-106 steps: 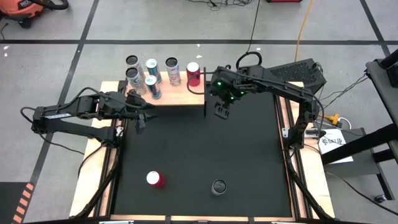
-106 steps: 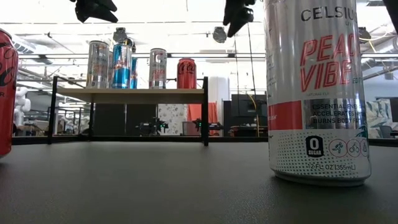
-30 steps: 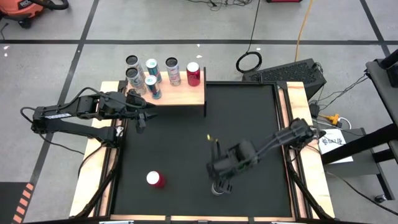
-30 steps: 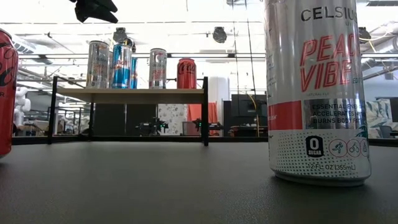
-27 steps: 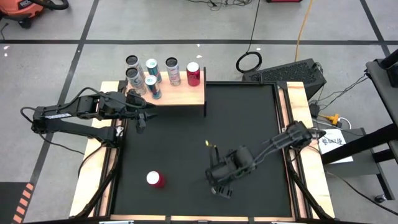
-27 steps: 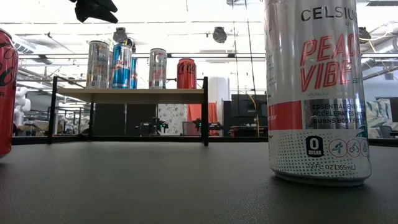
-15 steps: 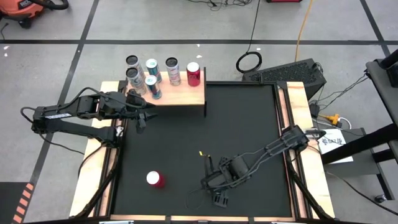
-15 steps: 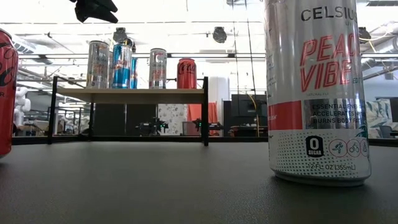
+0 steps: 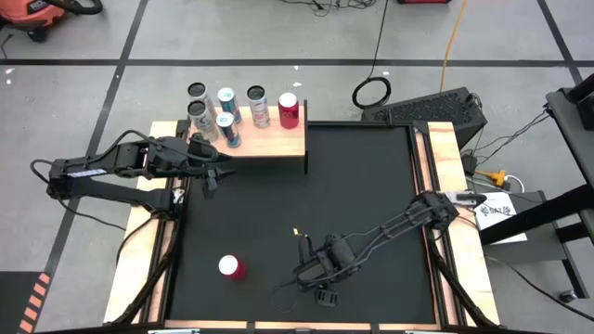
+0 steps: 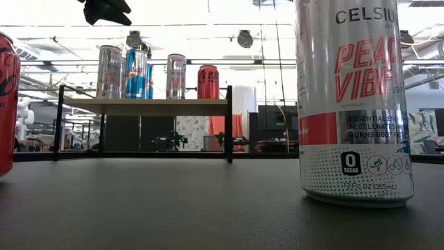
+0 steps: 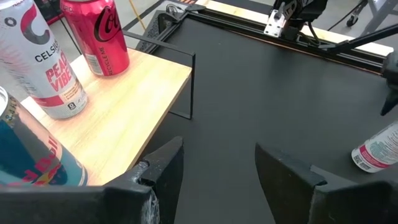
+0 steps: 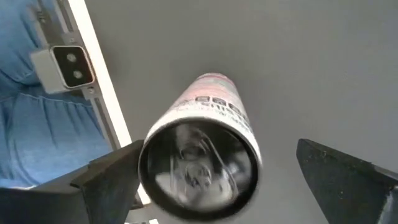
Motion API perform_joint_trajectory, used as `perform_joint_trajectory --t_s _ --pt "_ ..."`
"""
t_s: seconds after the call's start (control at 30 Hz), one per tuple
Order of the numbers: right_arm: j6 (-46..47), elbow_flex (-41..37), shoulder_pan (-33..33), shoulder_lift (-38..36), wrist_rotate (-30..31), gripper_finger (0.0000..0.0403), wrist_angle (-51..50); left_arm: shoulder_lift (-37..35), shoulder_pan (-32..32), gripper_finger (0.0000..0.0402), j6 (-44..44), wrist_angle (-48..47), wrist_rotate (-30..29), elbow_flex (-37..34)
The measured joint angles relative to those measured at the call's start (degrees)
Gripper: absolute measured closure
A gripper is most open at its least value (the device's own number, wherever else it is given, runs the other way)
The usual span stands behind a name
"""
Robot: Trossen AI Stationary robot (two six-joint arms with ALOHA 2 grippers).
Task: Place canned beverage on shelf
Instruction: Put the white pink soda can on the shelf aligned with the white pink soda can
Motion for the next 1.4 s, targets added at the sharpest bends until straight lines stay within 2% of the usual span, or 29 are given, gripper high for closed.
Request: perform_joint_trajectory --t_s 0.27,0.4,0.57,0.77,1.13,1.4 --pt "-1.51 -0.02 0.20 1.50 0.21 0.0005 -0.86 0.00 0.00 0.0201 0.02 0.00 0.05 0.00" --pt "-1.51 -0.02 0.35 1.50 0.28 0.0018 -0.74 0.00 0.00 0.0201 0.02 0.00 0.05 -0.01" --pt "-2.10 0.01 0.54 2.19 -0.17 0.0076 -0.55 0.00 0.00 0.0201 0.00 0.00 0.05 0.00" --pt "-2.89 0.02 0.44 2.14 -0.15 0.0183 -1.00 0.00 0.00 0.0201 -0.02 0.00 0.07 0.00" --pt "-6.19 0.02 -0.43 2.01 -0.38 0.0183 -1.35 0.00 0.00 0.0201 0.00 0.00 0.07 -0.01" --pt "-9.05 -0.11 -3.95 0.99 -0.75 0.0183 -3.21 0.00 0.00 0.0201 0.00 0.00 0.07 0.00"
